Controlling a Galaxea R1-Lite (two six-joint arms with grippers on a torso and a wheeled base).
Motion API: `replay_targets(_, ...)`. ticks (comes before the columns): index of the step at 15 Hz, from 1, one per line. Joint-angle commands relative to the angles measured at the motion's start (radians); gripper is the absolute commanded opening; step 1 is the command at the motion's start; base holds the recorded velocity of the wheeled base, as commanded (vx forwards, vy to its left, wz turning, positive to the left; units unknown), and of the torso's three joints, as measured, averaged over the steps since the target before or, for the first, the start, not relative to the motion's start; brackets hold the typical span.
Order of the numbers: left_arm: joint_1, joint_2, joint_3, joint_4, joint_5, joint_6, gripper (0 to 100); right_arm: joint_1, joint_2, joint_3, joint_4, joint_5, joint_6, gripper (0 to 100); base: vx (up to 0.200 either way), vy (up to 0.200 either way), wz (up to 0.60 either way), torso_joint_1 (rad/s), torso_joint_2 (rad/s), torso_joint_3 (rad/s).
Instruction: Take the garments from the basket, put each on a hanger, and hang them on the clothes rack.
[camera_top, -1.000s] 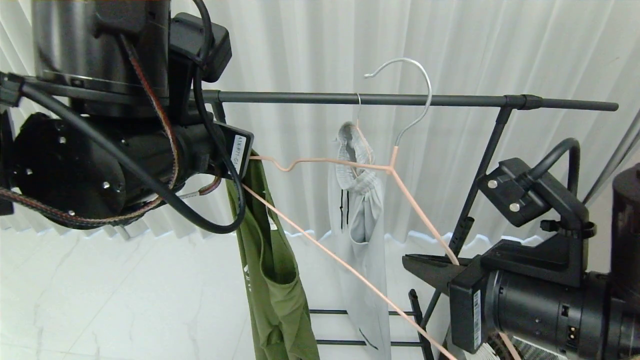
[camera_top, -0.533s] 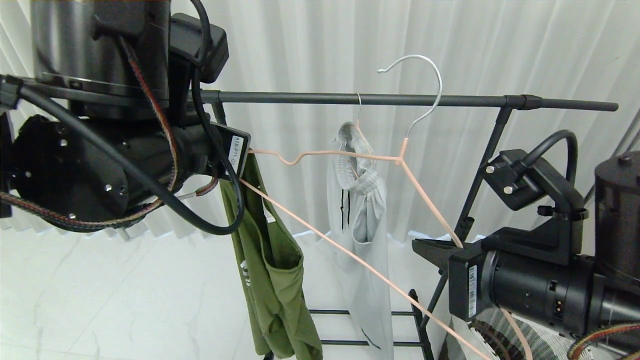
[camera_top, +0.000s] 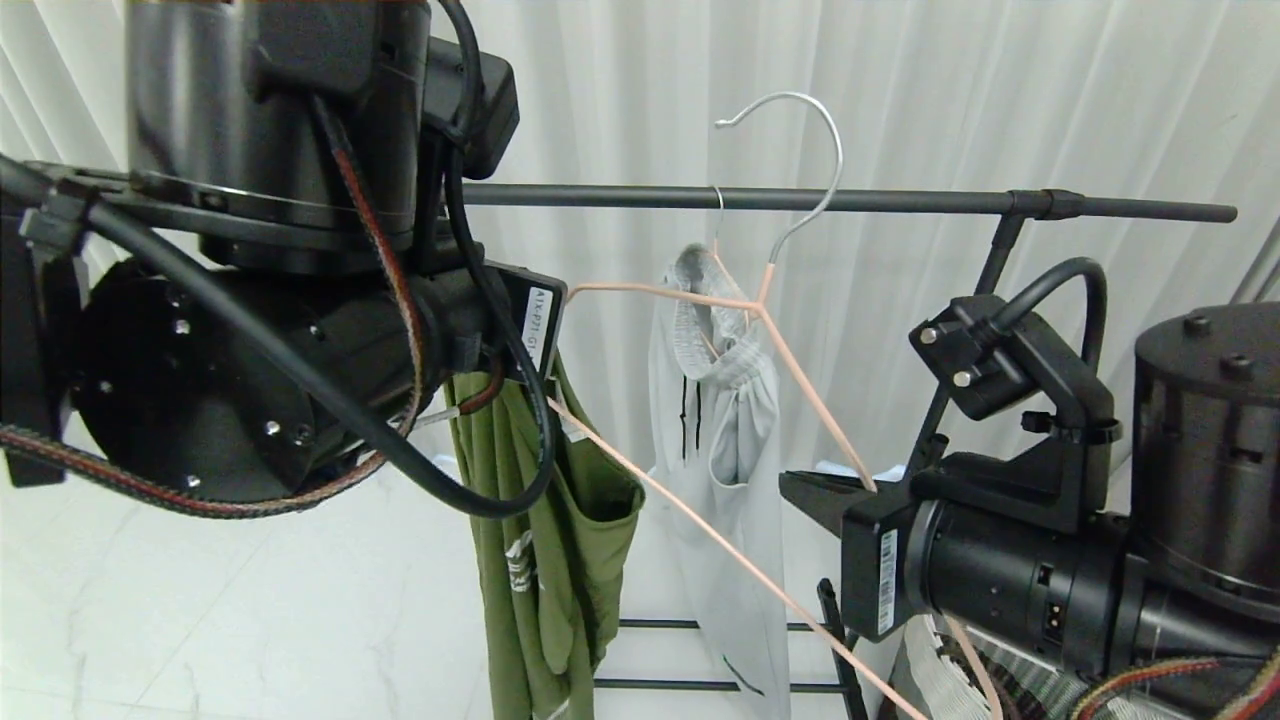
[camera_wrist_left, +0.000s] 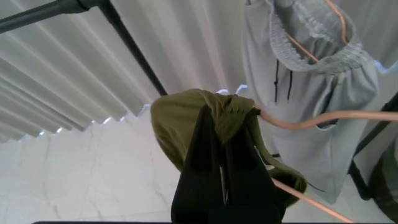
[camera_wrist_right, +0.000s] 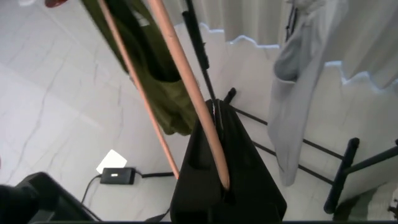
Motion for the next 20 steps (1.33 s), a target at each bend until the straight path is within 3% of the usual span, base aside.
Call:
replay_targets(1,-0.011,0.021,-0.019,-0.001,0.0,-0.023,0,0.026,0.015,0.001,0.0,0.002,0.0,0,0.0,0.0,0.0,0.0,0.0,0.0)
replay_targets(5,-0.072,0.021,-0.037,-0.001,-0.002,-0.05,0,0.02,0.041,-0.007,-0.006,0.048,-0.005,0,0.0,0.0,0.0,0.0,0.0,0.0)
replay_targets(7,-0.143,0.018,-0.057,-0.002,-0.006,-0.055,0,-0.011,0.064,-0.016,-0.06,0.091,-0.017,0,0.0,0.0,0.0,0.0,0.0,0.0)
replay_targets(13,-0.276,0.016,-0.076,-0.002,-0.014,-0.076,0,-0.032,0.079,-0.034,-0.067,0.091,-0.055,0,0.0,0.0,0.0,0.0,0.0,0.0)
replay_targets(20,-0.282,-0.005,-0.014,-0.001,-0.019,-0.07,0,-0.098,0.045,-0.034,-0.133,0.089,-0.132,0,0.0,0.0,0.0,0.0,0.0,0.0)
